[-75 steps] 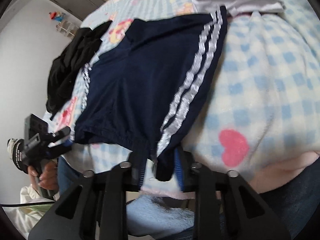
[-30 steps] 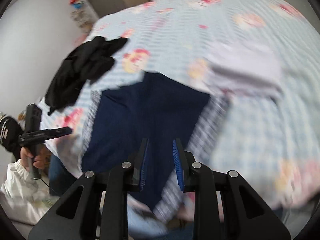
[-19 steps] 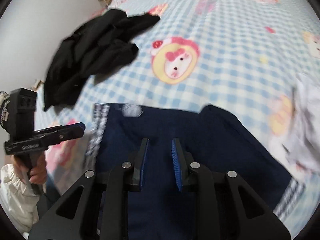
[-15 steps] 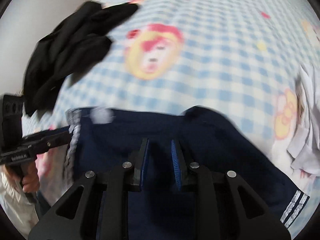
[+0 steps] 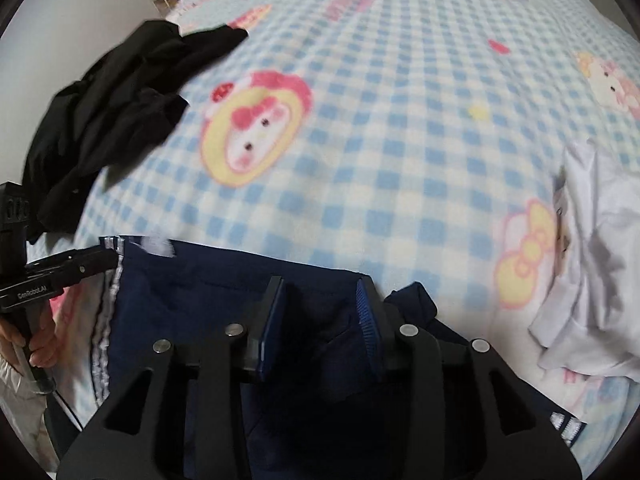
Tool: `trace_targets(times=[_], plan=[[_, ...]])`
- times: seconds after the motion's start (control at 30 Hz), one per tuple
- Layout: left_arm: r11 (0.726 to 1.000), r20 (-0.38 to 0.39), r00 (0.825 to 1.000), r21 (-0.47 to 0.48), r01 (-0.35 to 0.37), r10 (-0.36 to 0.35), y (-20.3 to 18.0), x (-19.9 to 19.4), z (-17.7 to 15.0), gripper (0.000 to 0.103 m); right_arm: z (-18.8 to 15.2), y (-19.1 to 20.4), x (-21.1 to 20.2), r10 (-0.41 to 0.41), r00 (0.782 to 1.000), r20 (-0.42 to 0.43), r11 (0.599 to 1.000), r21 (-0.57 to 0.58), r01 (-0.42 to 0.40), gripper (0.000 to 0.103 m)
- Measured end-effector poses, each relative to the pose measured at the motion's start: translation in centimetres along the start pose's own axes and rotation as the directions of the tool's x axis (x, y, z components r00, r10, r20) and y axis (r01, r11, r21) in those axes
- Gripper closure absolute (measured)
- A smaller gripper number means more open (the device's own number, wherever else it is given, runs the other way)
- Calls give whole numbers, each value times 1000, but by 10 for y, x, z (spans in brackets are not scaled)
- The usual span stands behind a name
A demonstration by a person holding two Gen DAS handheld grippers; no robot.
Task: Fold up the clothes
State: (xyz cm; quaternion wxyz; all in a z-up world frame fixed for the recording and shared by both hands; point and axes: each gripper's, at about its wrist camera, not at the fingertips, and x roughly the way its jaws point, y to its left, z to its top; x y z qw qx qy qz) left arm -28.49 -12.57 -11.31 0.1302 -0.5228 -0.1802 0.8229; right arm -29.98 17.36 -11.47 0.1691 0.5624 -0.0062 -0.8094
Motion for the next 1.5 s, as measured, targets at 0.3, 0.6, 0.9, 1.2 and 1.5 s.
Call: trace_targets(times=[0.3, 0.6, 0.9, 1.2, 1.5], plan=[[999, 57, 998, -44, 20, -17, 9, -17, 9, 97, 10, 3, -6, 11, 998, 66, 1000, 5, -11, 97], [996, 97, 994, -58, 61, -55, 7, -39, 1, 91, 1, -11, -45, 105, 984, 142, 983, 137, -125, 75], [969, -41, 984, 171, 176, -172, -90, -9, 0, 83, -60, -43, -98, -57, 986, 159, 979, 203, 24, 75], [927, -148, 974, 309, 211, -173, -179, 54, 19, 68, -111, -124, -107, -156, 983, 98, 913, 393, 106, 72], [891, -162, 973, 400, 215, -162, -221, 84, 25, 93, -113, -143, -88, -111, 987, 114, 906, 421, 53, 89]])
